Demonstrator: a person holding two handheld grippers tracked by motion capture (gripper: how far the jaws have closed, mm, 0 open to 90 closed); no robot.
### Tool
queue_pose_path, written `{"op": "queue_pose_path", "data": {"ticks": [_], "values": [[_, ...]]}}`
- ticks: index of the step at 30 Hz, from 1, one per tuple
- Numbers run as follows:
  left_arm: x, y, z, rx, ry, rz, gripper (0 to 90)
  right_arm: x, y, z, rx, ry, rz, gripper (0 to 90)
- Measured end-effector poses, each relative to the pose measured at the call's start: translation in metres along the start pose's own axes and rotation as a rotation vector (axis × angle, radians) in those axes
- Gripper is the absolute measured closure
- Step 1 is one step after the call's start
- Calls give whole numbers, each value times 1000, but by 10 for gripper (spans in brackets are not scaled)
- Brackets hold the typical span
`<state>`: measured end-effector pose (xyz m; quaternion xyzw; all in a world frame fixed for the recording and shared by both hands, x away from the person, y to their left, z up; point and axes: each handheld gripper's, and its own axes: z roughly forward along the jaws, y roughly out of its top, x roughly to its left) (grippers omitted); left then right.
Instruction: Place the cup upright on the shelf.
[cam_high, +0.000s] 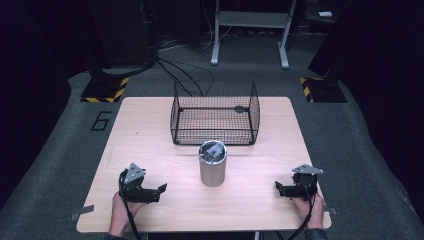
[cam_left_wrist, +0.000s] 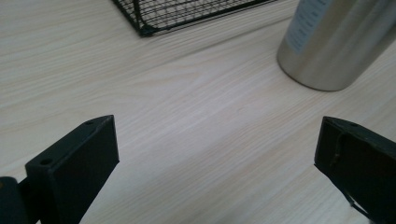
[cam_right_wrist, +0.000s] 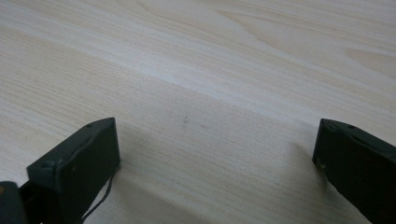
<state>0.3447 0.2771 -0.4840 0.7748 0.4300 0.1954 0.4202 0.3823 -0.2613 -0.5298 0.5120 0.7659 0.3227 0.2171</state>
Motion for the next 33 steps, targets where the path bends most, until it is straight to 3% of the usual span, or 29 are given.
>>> {"op": "queue_pose_path", "data": {"ticks": [7,11,12,18,33], "values": [[-13,13,4,-30,-52,37,0,0,0,0,0,1,-1,2],[-28,24,10,-81,-86,54,0,0,0,0,0,2,0,3],[-32,26,11,-77,-107,44,0,0,0,0,1,2,-1,3],[-49,38,21,-108,-157,80,0,0,0,0,-1,2,-1,4],[-76,74,45,-158,-217,122,0,0,0,0,0,4,-2,6]]}}
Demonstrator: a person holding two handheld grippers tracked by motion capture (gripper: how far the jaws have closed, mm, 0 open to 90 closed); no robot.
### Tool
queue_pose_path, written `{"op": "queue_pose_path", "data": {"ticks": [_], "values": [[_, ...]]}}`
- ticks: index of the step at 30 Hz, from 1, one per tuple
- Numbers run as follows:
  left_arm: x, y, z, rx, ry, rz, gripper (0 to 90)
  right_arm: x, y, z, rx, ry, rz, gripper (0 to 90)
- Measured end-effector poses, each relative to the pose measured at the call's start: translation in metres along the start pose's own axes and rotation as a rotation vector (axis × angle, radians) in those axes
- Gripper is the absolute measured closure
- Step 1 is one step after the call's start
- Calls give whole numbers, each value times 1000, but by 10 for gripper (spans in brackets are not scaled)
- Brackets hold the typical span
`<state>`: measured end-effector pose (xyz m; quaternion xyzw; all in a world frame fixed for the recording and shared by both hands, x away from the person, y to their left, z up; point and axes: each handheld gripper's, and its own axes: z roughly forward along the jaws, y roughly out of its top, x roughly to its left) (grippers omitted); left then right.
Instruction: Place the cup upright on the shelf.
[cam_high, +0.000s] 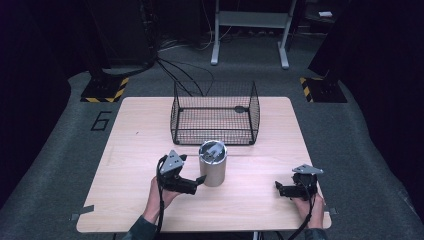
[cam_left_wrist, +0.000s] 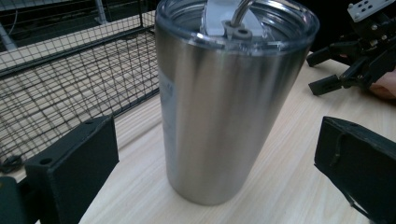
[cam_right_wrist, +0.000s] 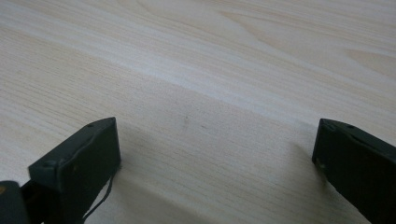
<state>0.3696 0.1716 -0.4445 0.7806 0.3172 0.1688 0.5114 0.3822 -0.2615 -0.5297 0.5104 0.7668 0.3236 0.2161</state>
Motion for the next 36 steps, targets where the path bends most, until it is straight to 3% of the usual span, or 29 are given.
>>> {"op": "queue_pose_path", "data": {"ticks": [12,26,36], "values": [[-3,16,14,-40,-21,13,0,0,0,0,-1,1,-1,7],[-5,24,37,-81,-39,-1,0,0,0,0,-1,2,-4,9],[-9,26,47,-107,-2,15,0,0,0,0,-2,2,-4,10]]}}
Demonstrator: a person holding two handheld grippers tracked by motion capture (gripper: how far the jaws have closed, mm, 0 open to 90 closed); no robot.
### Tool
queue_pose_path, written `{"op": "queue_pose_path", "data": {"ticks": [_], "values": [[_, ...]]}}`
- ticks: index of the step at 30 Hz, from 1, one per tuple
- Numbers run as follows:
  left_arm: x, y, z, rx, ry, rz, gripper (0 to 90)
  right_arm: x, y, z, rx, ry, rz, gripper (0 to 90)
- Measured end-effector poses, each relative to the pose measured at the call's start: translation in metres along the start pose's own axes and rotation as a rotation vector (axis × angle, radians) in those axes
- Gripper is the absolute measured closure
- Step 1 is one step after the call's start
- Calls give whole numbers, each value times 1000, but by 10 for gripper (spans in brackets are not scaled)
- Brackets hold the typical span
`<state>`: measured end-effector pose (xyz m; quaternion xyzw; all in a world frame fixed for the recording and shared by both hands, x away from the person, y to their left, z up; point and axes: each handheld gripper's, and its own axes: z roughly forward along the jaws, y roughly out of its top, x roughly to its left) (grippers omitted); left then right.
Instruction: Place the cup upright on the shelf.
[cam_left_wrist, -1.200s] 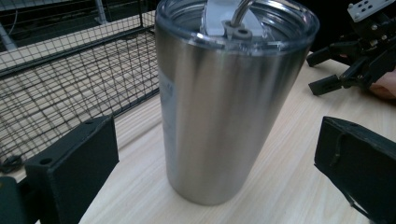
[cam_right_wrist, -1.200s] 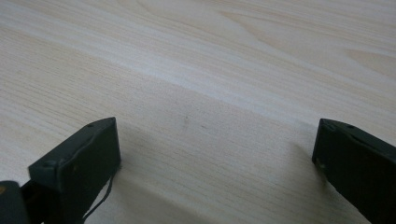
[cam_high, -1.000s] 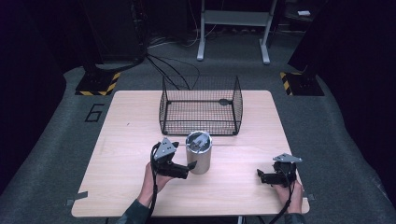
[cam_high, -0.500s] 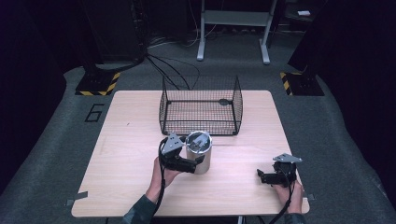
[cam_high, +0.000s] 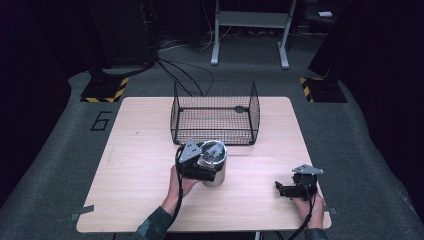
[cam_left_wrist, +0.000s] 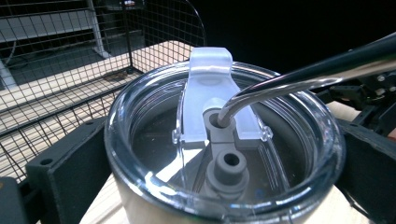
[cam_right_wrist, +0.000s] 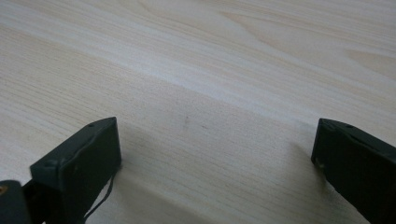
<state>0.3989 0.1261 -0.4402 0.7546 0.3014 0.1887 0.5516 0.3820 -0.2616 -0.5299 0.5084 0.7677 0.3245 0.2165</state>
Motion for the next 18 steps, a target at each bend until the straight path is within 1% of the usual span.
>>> {"op": "queue_pose_path", "data": {"ticks": [2,4,6,7,8,10,11,12,14,18], "values": [[0,0,2,3,2,5,0,0,0,0,1,1,1,10],[-1,-3,7,-2,24,4,0,0,0,0,0,1,-1,10],[-1,-3,8,4,22,5,1,0,0,0,-4,-1,-1,11],[-2,-4,9,-5,30,6,1,0,0,0,-2,1,1,11],[-3,-5,11,-16,36,1,19,0,0,0,0,0,1,11],[-3,-5,12,-15,34,4,23,0,0,0,-5,-1,-3,12],[-4,-6,12,-28,43,4,23,0,0,0,-7,-2,-3,11],[-4,-6,12,-24,33,6,26,0,0,0,-4,-1,0,12],[-4,-6,12,-22,44,9,32,0,0,0,-4,-1,-3,13],[-4,-5,11,-22,40,11,37,0,0,0,-5,-1,-3,13]]}}
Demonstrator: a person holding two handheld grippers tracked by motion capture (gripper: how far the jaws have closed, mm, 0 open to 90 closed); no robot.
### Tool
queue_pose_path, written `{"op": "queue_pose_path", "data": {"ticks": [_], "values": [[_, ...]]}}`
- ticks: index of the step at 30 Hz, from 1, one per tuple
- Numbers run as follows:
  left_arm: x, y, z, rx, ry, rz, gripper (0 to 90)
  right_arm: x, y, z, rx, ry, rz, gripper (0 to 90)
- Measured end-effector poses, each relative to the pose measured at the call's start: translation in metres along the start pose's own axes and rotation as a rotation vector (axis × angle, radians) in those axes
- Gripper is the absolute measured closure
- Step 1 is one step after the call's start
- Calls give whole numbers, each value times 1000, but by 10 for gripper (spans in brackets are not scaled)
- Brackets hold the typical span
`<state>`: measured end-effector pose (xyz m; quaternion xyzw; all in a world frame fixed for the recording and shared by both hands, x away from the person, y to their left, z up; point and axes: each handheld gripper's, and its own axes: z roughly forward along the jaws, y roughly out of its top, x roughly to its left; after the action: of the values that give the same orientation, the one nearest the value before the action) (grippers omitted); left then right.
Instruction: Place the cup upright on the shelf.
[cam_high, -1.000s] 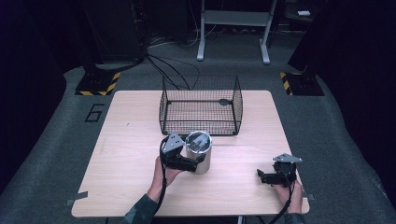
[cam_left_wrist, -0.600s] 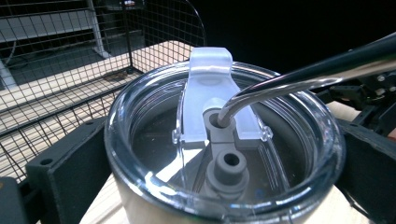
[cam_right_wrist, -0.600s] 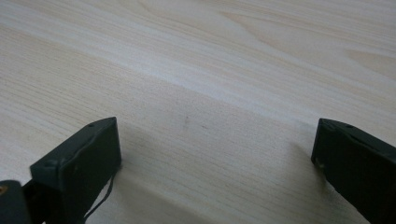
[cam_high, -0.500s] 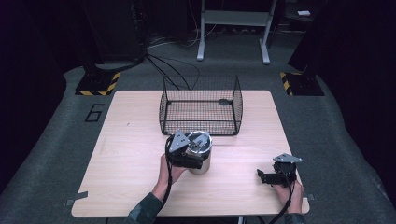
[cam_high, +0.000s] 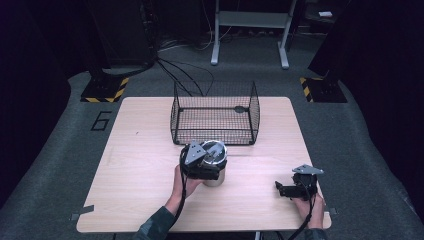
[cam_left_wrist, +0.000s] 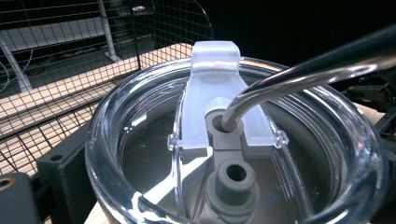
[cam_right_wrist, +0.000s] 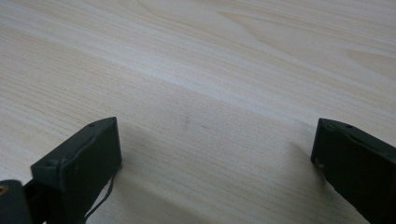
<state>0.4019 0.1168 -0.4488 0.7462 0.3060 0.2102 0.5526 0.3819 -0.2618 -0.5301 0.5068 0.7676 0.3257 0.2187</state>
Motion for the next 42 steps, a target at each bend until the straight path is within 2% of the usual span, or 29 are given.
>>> {"op": "queue_pose_path", "data": {"ticks": [1,8,16,42], "values": [[1,0,-1,8,-11,6,37,0,0,0,0,0,0,13],[2,1,-1,14,-18,15,40,0,0,0,0,0,1,19],[3,5,-5,-4,-18,15,40,0,0,0,-2,1,0,20],[26,35,-22,-19,-9,30,40,0,0,0,-2,1,0,20]]}}
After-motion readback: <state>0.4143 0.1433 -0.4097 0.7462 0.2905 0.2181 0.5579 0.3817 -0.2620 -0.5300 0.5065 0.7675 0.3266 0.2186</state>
